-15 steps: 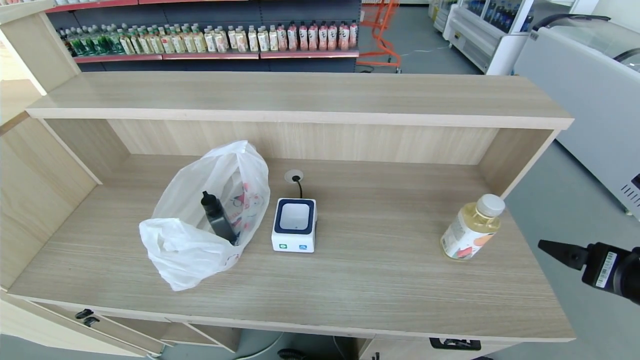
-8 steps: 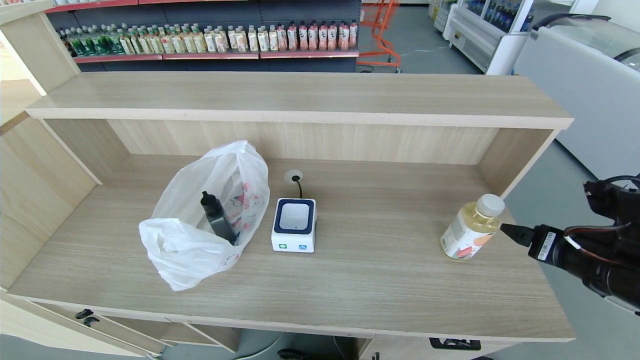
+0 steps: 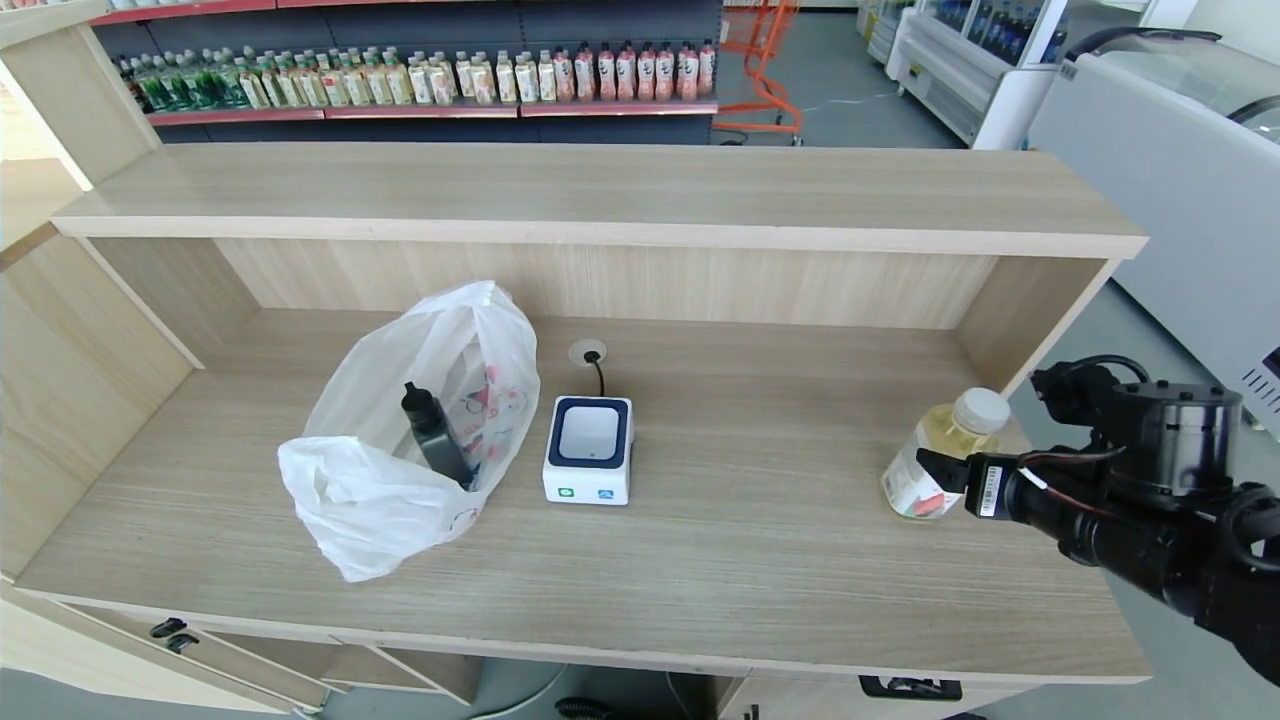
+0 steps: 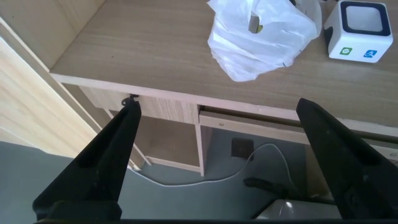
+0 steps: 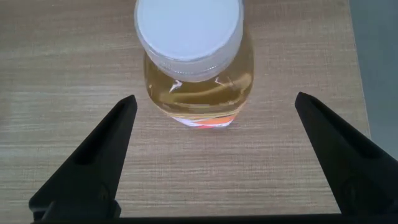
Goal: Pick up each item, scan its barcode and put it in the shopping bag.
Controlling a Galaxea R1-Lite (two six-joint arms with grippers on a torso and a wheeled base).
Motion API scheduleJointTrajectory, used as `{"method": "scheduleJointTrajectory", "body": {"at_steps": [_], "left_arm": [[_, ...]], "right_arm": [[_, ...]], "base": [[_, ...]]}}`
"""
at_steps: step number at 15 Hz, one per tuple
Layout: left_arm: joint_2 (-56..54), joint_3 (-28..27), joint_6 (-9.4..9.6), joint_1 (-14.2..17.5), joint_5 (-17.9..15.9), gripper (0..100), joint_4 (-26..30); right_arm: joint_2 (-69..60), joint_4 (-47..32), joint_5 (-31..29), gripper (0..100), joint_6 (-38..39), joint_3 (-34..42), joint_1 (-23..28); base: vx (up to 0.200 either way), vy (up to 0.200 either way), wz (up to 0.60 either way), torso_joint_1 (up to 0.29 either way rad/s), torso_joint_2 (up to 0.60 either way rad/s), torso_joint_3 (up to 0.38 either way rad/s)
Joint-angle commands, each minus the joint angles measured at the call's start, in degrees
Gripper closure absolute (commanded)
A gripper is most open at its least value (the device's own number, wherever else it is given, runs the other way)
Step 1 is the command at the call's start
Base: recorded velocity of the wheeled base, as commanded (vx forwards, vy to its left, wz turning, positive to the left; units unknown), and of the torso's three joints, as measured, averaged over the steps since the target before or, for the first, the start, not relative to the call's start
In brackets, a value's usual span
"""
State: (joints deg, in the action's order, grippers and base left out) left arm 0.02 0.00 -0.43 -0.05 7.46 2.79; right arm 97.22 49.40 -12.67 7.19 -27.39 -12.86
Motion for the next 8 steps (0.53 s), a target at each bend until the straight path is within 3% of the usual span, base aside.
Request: {"method": "scheduleJointTrajectory", "body": {"at_steps": [1, 8], "left_arm": [[0.0, 0.0, -0.01, 0.0, 0.0, 0, 0.0], [0.0, 0.0, -0.01, 0.0, 0.0, 0, 0.0]], "right_arm": [[3.9, 1.4, 0.0, 0, -1.0, -0.4, -0.9], [10.8, 9.2, 1.2, 0, -3.3, -1.8, -1.6]], "base": [[0.0, 0.0, 0.0, 0.0, 0.0, 0.0], [0.0, 0.0, 0.0, 0.0, 0.0, 0.0]]}}
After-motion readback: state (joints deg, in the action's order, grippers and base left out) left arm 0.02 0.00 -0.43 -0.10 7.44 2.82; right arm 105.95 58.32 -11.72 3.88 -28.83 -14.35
